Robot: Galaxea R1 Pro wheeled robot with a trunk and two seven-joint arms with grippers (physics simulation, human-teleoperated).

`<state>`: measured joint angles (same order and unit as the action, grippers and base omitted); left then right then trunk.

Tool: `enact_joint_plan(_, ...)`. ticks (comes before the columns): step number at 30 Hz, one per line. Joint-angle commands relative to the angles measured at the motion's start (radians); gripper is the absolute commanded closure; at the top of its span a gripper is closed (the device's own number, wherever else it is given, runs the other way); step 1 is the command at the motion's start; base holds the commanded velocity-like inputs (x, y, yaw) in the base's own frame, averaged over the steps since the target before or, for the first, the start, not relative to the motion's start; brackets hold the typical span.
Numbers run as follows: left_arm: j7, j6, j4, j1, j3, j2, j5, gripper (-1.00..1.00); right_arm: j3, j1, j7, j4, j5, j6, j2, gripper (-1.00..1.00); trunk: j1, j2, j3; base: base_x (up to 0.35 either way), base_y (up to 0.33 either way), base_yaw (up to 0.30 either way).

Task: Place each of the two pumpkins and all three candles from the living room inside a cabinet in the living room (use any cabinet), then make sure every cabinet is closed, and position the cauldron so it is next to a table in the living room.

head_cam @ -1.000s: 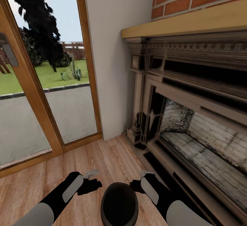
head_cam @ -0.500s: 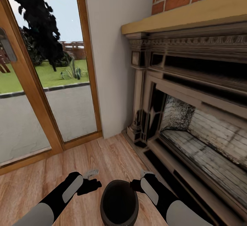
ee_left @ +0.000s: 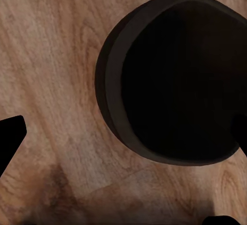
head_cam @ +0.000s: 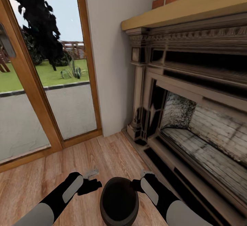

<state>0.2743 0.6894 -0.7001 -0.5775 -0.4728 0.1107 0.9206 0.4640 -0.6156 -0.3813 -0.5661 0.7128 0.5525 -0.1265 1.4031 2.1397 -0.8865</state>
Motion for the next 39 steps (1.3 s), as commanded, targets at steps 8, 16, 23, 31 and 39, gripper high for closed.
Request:
enact_joint_plan(8, -0.138, -0.003, 0.003, -0.001, -0.026, 0.004, -0.041, -1.0, 0.005, -0.001, -0.01, -0.002, 0.01, 0.0, 0.001, -1.0, 0.031, 0.057, -0.026, 0.0, 0.0, 0.0)
enact_joint_plan(16, -0.151, -0.056, 0.005, -0.001, -0.017, 0.007, -0.055, -1.0, 0.005, -0.001, -0.01, -0.002, 0.01, -0.001, 0.001, -1.0, 0.061, 0.113, -0.051, 0.0, 0.0, 0.0)
enact_joint_plan(23, -0.151, -0.091, 0.007, -0.001, -0.015, 0.005, -0.054, -1.0, 0.005, -0.001, -0.01, -0.002, 0.01, -0.002, 0.001, -1.0, 0.088, 0.162, -0.073, 0.0, 0.0, 0.0)
enact_joint_plan(31, -0.147, -0.12, 0.025, -0.001, -0.016, 0.003, -0.052, -1.0, 0.005, -0.001, -0.01, -0.003, 0.008, -0.002, 0.001, -1.0, 0.119, 0.218, -0.098, 0.0, 0.0, 0.0)
enact_joint_plan(39, -0.147, -0.17, 0.083, -0.001, -0.024, -0.014, -0.057, -1.0, 0.005, -0.001, -0.01, -0.003, 0.008, -0.002, 0.001, -1.0, 0.149, 0.274, -0.123, 0.0, 0.0, 0.0)
